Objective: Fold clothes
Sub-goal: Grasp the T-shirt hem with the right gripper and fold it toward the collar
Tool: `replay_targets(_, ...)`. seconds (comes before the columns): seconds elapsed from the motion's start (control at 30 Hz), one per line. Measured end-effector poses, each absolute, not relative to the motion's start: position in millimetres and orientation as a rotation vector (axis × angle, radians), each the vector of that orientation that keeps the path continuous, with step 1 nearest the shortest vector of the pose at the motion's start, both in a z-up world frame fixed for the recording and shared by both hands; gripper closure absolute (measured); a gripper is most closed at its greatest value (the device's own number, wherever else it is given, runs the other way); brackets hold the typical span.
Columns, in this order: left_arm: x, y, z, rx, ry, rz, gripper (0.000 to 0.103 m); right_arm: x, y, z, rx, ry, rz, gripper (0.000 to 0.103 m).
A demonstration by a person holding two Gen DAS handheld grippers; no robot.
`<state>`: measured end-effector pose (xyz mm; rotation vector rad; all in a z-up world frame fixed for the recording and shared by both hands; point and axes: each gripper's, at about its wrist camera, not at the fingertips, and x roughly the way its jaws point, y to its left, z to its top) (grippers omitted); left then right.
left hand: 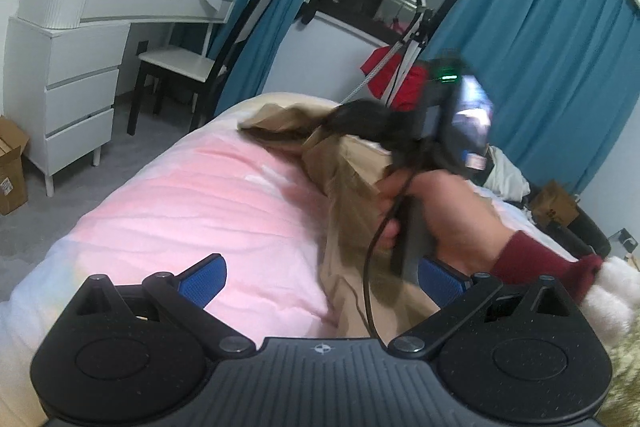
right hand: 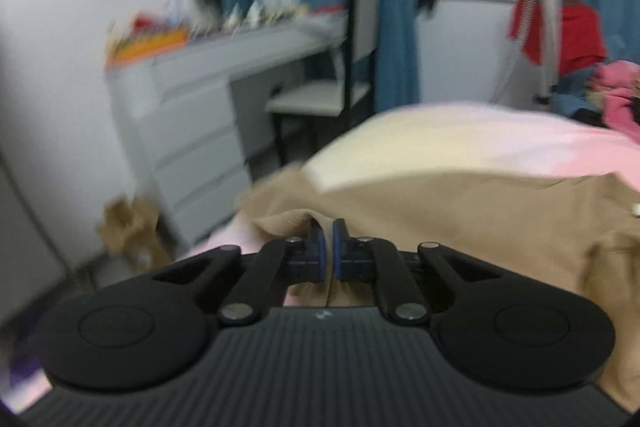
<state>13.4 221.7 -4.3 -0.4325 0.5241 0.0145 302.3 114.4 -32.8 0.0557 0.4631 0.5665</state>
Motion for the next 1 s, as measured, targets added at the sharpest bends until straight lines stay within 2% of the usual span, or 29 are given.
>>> replay_targets(0.2,12,207,3,-0.423,0.501,-0.015,0.0,283,20,4,0.229,0.328,0.363,0.096)
replay_targets(0.33,8,181,5,-0.366,0.497,-0.07,0.0,269,-54,-6,0.306,0.311,0.161,0.096)
replay_targets(0.53,14,144,-1,-0.261,0.526,-0.14,0.0,268,-143,-72,0.459,0.529,-0.038,0.095)
replay_targets(0.7,18,124,-6,-0.205,0.549,-0.143,0.0,260,-150,-66,0.402,0.539,0.034,0.092)
replay_targets(0.73,19,122,-7,-0.202,0.551,-0.141,0.0,258,-151,-64,0.39,0.541,0.049,0.089)
replay_targets(0.8,19,119,-7,-0.199,0.551,-0.143,0.0,255,-153,-61,0.367,0.543,0.078,0.069)
replay_targets(0.83,20,119,-7,-0.198,0.548,-0.14,0.0,250,-149,-55,0.342,0.511,0.094,0.052)
replay_targets(0.87,20,118,-7,-0.198,0.544,-0.137,0.0,249,-143,-49,0.306,0.477,0.12,0.04)
replay_targets(0.93,21,118,-8,-0.198,0.543,-0.128,0.0,247,-130,-39,0.23,0.407,0.173,0.039)
replay_targets(1.0,22,120,-10,-0.203,0.548,-0.125,0.0,258,-107,-35,0.126,0.417,0.254,0.039)
